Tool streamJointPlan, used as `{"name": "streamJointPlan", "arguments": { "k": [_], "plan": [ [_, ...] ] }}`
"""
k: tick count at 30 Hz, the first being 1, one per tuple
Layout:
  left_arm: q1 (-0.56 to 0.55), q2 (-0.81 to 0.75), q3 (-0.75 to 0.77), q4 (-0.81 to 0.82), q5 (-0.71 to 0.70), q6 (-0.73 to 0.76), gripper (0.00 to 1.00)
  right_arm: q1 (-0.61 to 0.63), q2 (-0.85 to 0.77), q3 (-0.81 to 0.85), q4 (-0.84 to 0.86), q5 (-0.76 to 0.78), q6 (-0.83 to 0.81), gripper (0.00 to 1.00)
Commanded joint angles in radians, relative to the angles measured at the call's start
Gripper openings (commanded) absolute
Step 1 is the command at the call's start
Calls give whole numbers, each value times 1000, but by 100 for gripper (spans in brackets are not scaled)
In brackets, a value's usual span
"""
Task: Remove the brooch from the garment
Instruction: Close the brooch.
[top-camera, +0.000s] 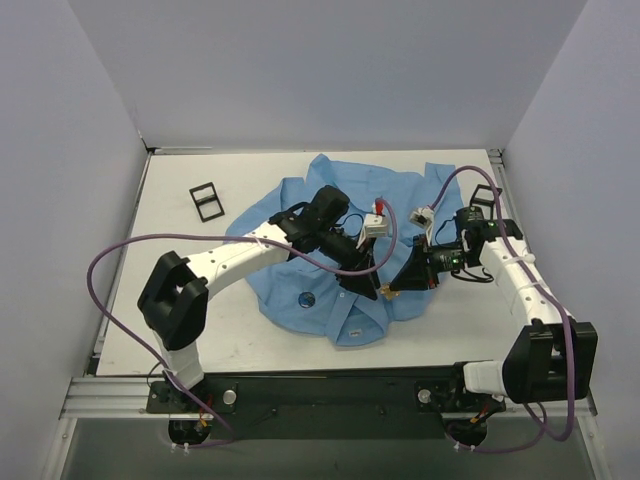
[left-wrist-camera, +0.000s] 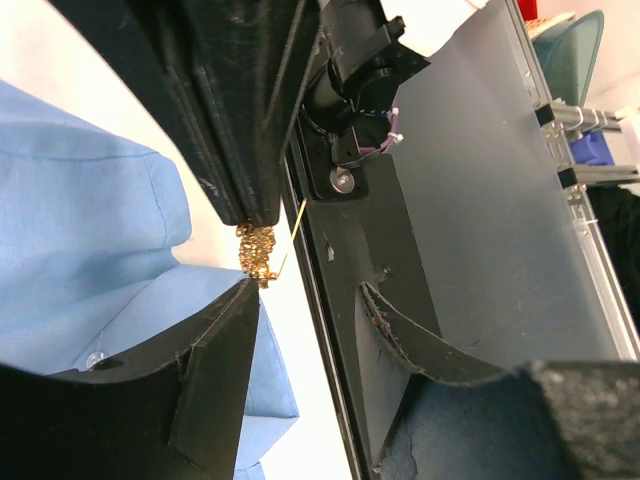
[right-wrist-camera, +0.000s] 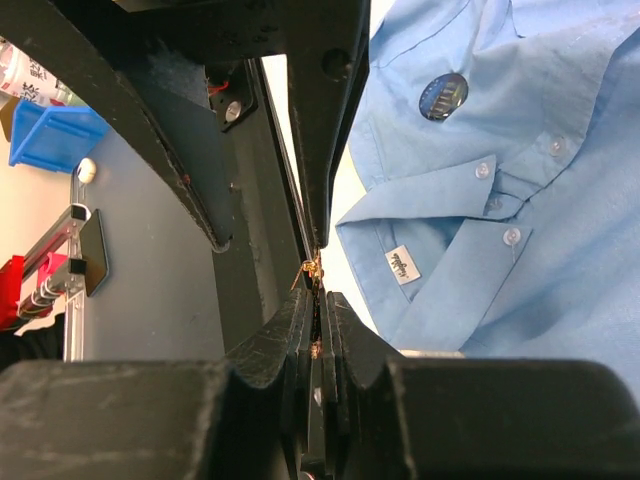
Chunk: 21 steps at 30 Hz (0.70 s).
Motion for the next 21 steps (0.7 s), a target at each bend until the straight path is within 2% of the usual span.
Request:
{"name": "streamJointPlan", "arguments": {
  "k": [1, 13, 21],
  "plan": [
    [-9, 18, -2, 100, 44, -59, 53, 10, 24, 2, -15, -79, -47, 0],
    [-12, 59, -7, 125, -123, -95, 53, 27, 7, -17, -23, -88, -70, 0],
    [-13, 67, -16, 149, -93, -116, 53, 27, 10, -15, -23, -76, -78, 0]
  ]
}}
